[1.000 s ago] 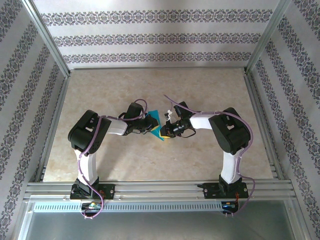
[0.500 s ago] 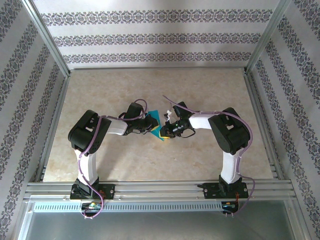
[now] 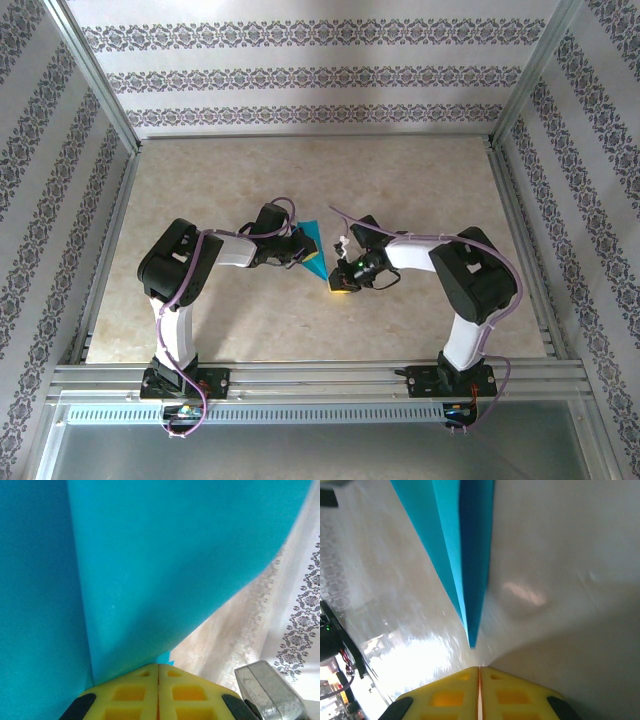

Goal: Fold a paper plane with a square sheet of paper (pick it up from the middle)
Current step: Fourth fold the wing at the center of the table.

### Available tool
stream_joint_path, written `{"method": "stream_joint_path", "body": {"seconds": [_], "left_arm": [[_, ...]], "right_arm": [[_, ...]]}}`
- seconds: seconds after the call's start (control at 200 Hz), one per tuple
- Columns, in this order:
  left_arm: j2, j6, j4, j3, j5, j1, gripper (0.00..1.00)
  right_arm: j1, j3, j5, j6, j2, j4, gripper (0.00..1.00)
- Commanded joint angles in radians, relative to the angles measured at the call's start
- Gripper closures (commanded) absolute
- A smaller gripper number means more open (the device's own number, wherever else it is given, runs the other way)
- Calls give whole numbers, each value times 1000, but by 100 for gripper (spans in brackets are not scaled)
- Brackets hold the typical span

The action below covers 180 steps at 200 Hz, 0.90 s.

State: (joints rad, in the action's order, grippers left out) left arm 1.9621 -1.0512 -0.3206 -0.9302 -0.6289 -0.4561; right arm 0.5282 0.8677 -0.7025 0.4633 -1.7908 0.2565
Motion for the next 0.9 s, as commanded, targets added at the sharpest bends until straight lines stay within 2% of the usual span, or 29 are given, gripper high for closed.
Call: {"method": "stream_joint_path", "body": {"seconds": [0.0, 0.11, 0.42, 0.894], "left_arm": [[50, 26, 117, 6, 43, 14, 92], [50, 26, 113, 6, 40, 13, 92], [47, 11, 106, 9, 34, 14, 92], [8, 14, 74, -3, 3, 13, 90]], "right_arm": [[9, 10, 39, -30, 88, 67, 87], [15, 66, 63, -29, 105, 51, 87], [38, 206, 129, -16, -35, 35, 90], [41, 172, 205, -25, -139, 82, 93]]}}
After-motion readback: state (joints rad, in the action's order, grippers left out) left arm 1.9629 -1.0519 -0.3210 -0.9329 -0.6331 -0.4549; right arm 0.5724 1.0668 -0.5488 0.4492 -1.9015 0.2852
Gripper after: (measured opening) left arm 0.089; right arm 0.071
